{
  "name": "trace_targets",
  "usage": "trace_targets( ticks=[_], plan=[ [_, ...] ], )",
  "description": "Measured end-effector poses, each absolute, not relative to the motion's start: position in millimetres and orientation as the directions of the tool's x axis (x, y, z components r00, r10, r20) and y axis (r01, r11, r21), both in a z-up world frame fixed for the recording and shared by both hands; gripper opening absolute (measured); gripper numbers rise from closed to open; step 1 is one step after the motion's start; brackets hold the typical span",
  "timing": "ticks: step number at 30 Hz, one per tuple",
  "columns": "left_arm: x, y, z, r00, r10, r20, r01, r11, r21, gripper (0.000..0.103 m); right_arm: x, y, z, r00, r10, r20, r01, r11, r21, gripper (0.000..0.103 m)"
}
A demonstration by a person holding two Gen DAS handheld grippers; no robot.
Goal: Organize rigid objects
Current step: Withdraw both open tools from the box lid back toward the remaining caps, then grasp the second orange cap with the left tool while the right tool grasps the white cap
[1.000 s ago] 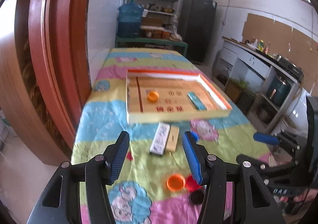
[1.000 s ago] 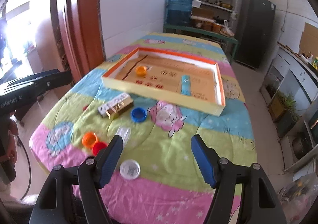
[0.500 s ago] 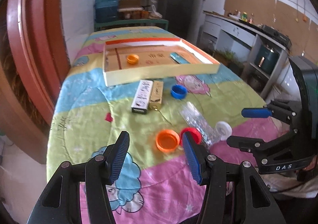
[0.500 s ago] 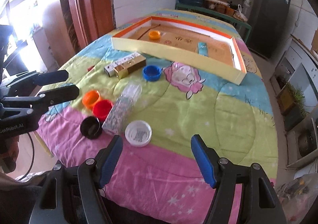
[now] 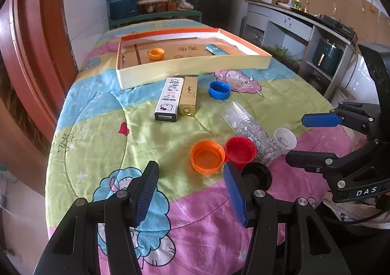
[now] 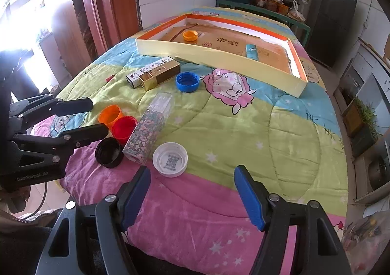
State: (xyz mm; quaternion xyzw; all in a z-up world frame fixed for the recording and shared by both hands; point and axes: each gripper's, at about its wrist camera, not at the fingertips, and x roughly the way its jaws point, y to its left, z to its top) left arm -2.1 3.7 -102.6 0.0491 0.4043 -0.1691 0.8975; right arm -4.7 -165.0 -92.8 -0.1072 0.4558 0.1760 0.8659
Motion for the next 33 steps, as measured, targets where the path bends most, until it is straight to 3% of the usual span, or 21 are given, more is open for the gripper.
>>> trace_targets(
  ticks=[7,19,23,27,33],
  plan=[
    [5,0,-105,0.619,-0.257,-0.742,0.354,0.935,-0.028,0.057,-3,-162,-95,0.526,0.199,-0.827,-0.404,0.914,-0.037,0.069],
    [12,-1,-107,0.634,-0.264,-0.727,0.344,0.938,-0.040,0.057,2,-155,-98,0.530,0.223,-0.818,-0.427,0.904,-0.030,0.047],
    [15,0,-106,0.629,-0.293,-0.720,0.349,0.934,-0.075,0.043,3,-154,-98,0.532,0.238,-0.812,-0.430,0.902,-0.017,0.030],
    [15,-1,-107,0.626,-0.306,-0.717,0.356,0.931,-0.086,0.031,3,-153,-98,0.534,0.239,-0.811,-0.427,0.904,-0.015,0.030],
    [15,1,-106,0.624,-0.316,-0.715,0.352,0.930,-0.104,0.031,6,-159,-97,0.540,0.232,-0.809,-0.405,0.914,-0.008,0.030]
  ],
)
